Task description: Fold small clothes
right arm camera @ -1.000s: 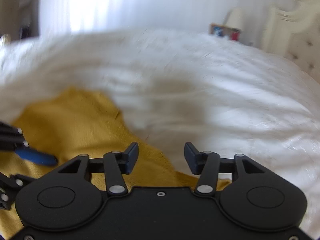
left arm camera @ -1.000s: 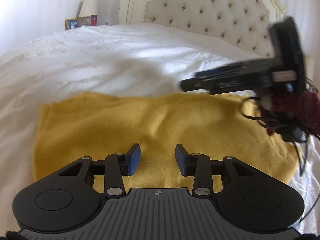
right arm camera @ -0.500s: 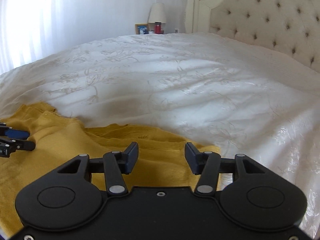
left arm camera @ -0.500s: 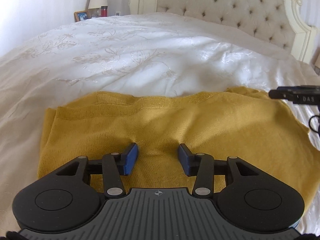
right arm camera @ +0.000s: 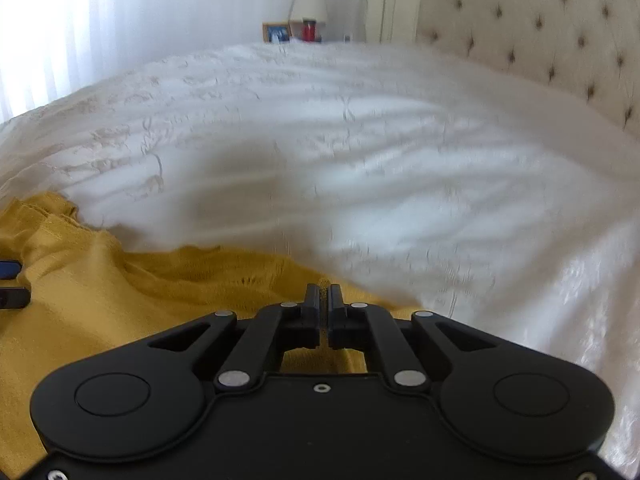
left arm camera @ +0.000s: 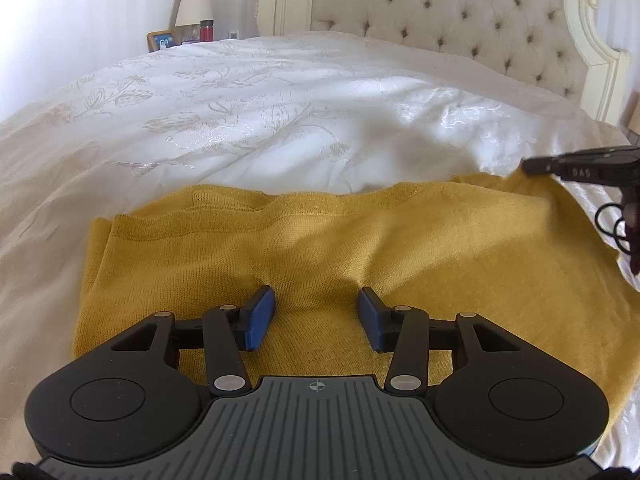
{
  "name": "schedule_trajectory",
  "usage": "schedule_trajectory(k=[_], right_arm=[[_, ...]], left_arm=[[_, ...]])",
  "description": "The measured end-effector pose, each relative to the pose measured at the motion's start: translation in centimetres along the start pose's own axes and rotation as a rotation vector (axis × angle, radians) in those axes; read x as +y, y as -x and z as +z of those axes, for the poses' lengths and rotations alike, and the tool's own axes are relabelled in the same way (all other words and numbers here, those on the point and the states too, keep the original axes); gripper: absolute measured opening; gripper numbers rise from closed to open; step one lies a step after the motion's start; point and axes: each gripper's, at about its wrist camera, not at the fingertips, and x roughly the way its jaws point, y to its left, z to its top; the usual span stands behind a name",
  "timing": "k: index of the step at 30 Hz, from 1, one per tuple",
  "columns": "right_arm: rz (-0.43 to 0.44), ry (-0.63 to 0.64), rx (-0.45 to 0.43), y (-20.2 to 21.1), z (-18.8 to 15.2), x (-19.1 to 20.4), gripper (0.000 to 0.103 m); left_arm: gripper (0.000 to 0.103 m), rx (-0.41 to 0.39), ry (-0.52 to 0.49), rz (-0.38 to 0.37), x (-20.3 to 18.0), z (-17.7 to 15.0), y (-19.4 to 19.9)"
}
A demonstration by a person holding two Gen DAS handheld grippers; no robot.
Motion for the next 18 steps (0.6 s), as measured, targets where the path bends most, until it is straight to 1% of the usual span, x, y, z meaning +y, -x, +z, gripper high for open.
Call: schedule_trajectory(k=[1,2,4,5,7,8,9,11,12,13,14,15,16,18], right_arm=[[-0.051,0.005,-0.034,0.5,0.2,-0.1,0.008],[-0.089,-0.021,-0.041,0.6,0.3,-0.7,0.008],[-0.096,-0.102,0.008,-0.3,0.3,-2.3,0.008],[-0.100,-0.112,0.031,-0.8,0.1,-2.7,0.008],[-0.100,-0.094,0.046,-1.1,-0.4,-2.7,0.009],[-0.088,-0.096,0.053,-1.1,-0.5,-2.6,0.011],[-0.071,-0.104,0.056,-1.0,-0.6,-2.6,0.015],[-0.070,-0.119,0.025,-0.3,-0.8,-2.5,0.039],[-0.075,-0.134,0.011,0.3,-0.7,-2.5,0.059],[-0.071,-0.146,-0.006,0.9,-0.7,-2.4,0.066],[-0.059,-0.151,-0.031,1.6,-0.5,-2.1,0.074],[-0.049,-0.140,-0.055,2.3,-0.2,-1.6,0.073],[-0.042,-0.121,-0.071,2.9,0.0,-0.9,0.073],[-0.016,-0.103,-0.102,4.2,0.5,0.6,0.076]], left_arm=[[0.045,-0.002,0.004,-0.001,0.0,0.0,0.0],[0.045,-0.002,0.006,-0.002,0.0,0.0,0.0],[0.046,0.001,0.008,-0.001,0.0,0.1,0.1],[0.047,0.003,0.008,-0.002,-0.1,0.1,0.1],[0.052,0.006,0.008,-0.012,-0.1,0.1,0.2],[0.053,0.008,0.004,-0.016,-0.1,0.1,0.2],[0.054,0.013,-0.001,-0.015,-0.1,0.3,0.3],[0.054,0.026,0.005,-0.002,-0.3,0.9,0.7],[0.055,0.027,0.019,0.005,-0.4,1.3,1.0],[0.056,0.023,0.034,0.005,-0.6,1.8,1.1],[0.059,0.023,0.045,0.003,-0.8,2.2,1.1],[0.061,0.025,0.054,0.001,-1.1,2.8,0.9],[0.061,0.027,0.057,-0.001,-1.5,3.3,0.6],[0.061,0.028,0.041,-0.001,-2.5,4.2,-0.2]])
